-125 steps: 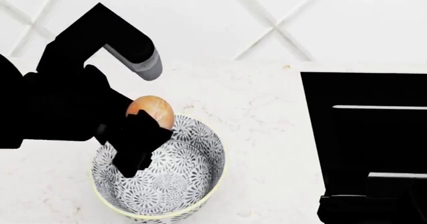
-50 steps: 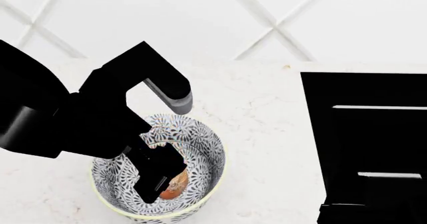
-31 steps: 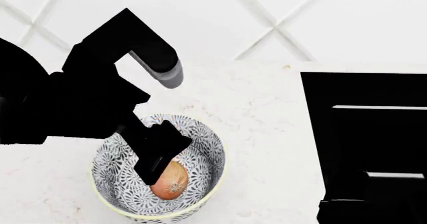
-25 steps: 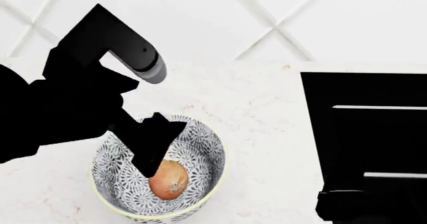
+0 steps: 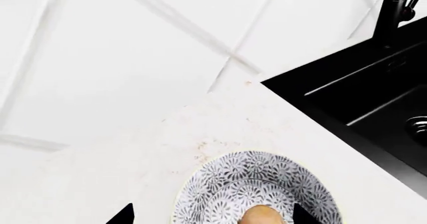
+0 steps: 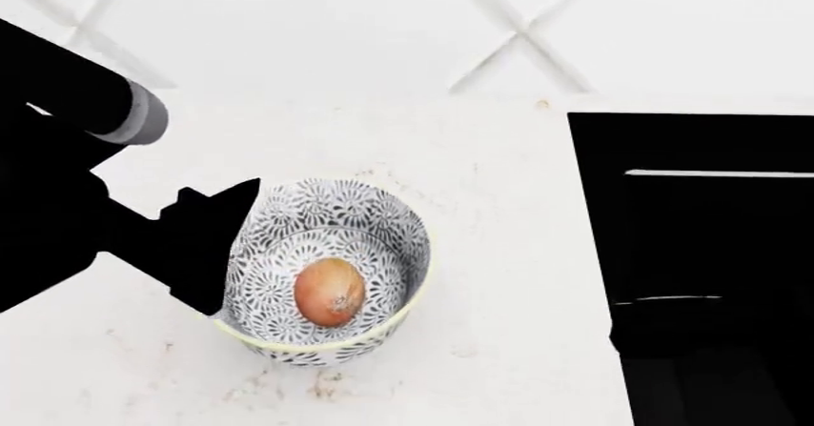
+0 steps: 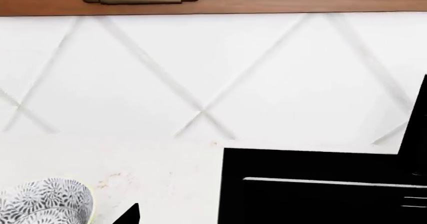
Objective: Pick the broccolis and asparaguss from the sink and place them in one bowl. Place the onion in the other bowl. Then turn off the sink faucet.
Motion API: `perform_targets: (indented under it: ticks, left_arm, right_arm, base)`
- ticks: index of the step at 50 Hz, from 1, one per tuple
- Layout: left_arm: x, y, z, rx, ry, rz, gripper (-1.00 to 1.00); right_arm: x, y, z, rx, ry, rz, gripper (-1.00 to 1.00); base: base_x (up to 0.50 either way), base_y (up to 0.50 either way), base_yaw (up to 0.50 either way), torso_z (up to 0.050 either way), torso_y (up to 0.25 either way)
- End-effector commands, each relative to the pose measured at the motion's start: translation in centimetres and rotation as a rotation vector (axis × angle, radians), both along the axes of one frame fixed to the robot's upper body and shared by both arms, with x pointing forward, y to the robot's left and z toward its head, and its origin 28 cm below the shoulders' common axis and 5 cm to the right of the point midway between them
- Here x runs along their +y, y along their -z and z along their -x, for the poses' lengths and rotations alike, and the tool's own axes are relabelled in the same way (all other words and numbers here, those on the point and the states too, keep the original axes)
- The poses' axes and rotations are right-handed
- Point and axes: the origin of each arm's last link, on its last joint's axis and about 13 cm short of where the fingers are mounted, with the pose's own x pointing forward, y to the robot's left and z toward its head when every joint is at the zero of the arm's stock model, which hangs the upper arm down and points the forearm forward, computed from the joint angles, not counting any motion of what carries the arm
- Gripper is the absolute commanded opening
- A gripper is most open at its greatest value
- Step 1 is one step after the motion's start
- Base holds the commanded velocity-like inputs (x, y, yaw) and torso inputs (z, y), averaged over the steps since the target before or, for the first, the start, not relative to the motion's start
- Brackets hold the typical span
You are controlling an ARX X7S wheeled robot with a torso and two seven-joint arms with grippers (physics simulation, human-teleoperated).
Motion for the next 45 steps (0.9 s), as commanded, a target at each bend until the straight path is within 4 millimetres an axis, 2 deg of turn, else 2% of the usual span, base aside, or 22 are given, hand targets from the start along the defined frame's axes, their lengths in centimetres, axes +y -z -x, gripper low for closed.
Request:
perform_targets:
  ticks: [1, 7, 20, 27, 32, 36, 39, 45]
  left_arm:
    - [0.1, 0.1, 1.1, -0.012, -0.019, 0.007, 1.00]
    - [0.1, 0.0, 1.1, -0.011, -0.019, 0.003, 1.00]
    - [-0.1, 0.5, 1.8, -0.023, -0.035, 0.018, 1.00]
    - [-0.3, 0.9, 2.4, -0.061, -0.060, 0.026, 1.00]
    - [-0.4, 3.4, 2.4, -0.073, -0.141, 0.053, 1.00]
    - [-0.7, 4.7, 2.7, -0.062, -0.163, 0.086, 1.00]
    - [-0.4, 4.7, 2.7, -0.135, -0.214, 0.089, 1.00]
    - [-0.7, 5.4, 3.2, -0.109, -0.218, 0.140, 1.00]
  right_arm:
    - [-0.1, 0.0, 0.2, 0.010, 0.010, -0.020, 1.00]
    - [-0.1, 0.2, 0.0, 0.015, 0.003, -0.029, 1.00]
    - [-0.3, 1.0, 0.1, -0.001, 0.018, -0.044, 1.00]
    - [-0.2, 1.2, -0.1, -0.006, 0.005, -0.028, 1.00]
    - [0.1, 1.4, -0.9, -0.021, 0.000, -0.015, 1.00]
    - [0.2, 1.5, -1.3, -0.028, -0.001, -0.005, 1.00]
    - [0.3, 1.5, -1.4, -0.045, 0.004, -0.015, 1.00]
    - [0.4, 1.9, -1.5, -0.046, 0.008, -0.016, 1.00]
  base:
    - [-0.50, 0.00, 0.00, 0.000, 0.000]
    - [-0.50, -0.11, 0.00, 0.000, 0.000]
    - [-0.49, -0.37, 0.00, 0.000, 0.000]
    - [-0.16, -0.50, 0.00, 0.000, 0.000]
    - [-0.05, -0.50, 0.00, 0.000, 0.000]
    - [-0.05, -0.50, 0.00, 0.000, 0.000]
    - [-0.05, -0.50, 0.00, 0.000, 0.000]
    - [-0.05, -0.50, 0.00, 0.000, 0.000]
